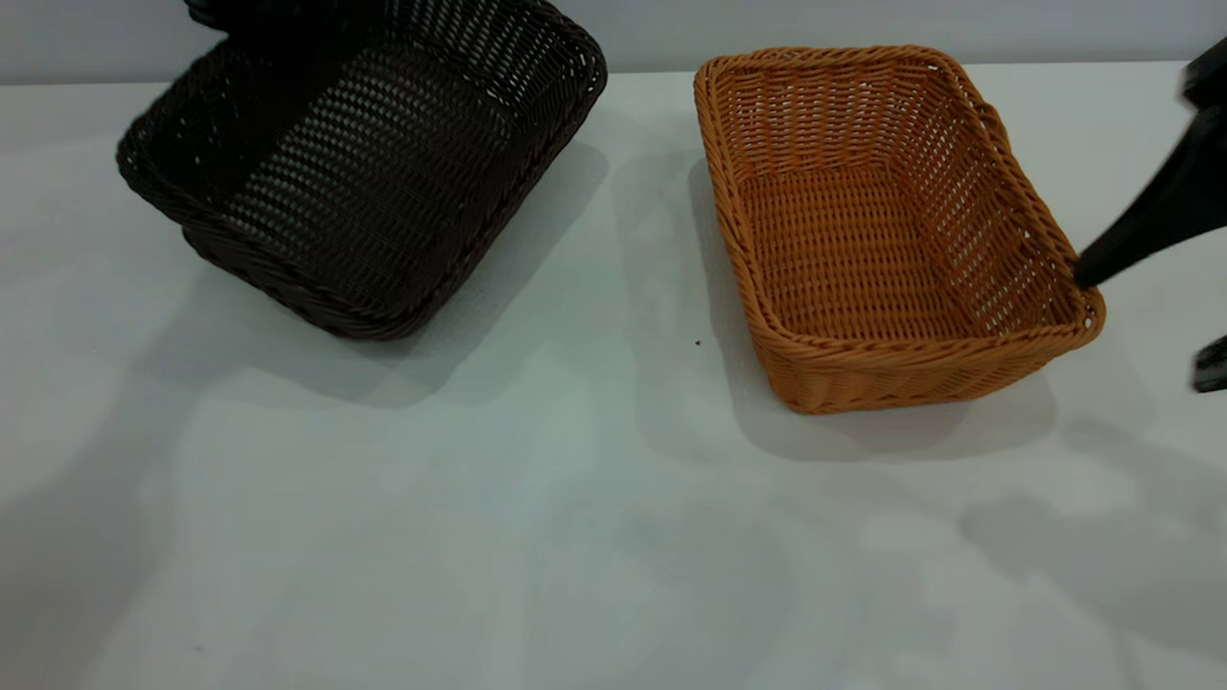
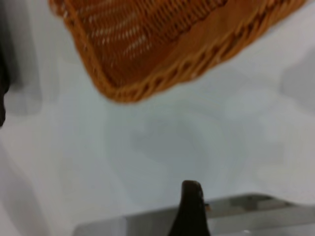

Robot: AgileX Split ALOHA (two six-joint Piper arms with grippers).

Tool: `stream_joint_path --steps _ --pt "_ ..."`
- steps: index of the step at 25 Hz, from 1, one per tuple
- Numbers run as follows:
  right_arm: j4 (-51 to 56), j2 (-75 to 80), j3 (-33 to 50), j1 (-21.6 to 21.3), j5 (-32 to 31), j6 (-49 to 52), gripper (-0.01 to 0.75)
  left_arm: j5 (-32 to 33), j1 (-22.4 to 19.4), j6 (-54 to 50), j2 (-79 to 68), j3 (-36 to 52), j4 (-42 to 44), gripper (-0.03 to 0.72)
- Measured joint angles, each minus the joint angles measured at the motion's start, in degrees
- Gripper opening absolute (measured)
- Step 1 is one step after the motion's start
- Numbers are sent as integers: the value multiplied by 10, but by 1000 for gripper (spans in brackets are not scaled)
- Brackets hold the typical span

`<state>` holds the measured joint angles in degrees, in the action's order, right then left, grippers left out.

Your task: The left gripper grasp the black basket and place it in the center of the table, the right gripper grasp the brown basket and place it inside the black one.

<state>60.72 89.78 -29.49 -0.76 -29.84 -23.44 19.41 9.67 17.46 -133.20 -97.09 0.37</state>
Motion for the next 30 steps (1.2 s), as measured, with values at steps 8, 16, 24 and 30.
stream_joint_path --steps 8,16,24,30 --pt "158 180 -91 0 -2 -82 541 7 0 7 0 0 0 78" --pt "199 288 -138 0 -7 -67 541 7 0 8 0 0 0 78" --pt "221 336 -170 0 -2 -69 358 7 0 11 0 0 0 78" --pt "242 343 -183 -4 19 -83 93 -7 0 18 0 0 2 78"
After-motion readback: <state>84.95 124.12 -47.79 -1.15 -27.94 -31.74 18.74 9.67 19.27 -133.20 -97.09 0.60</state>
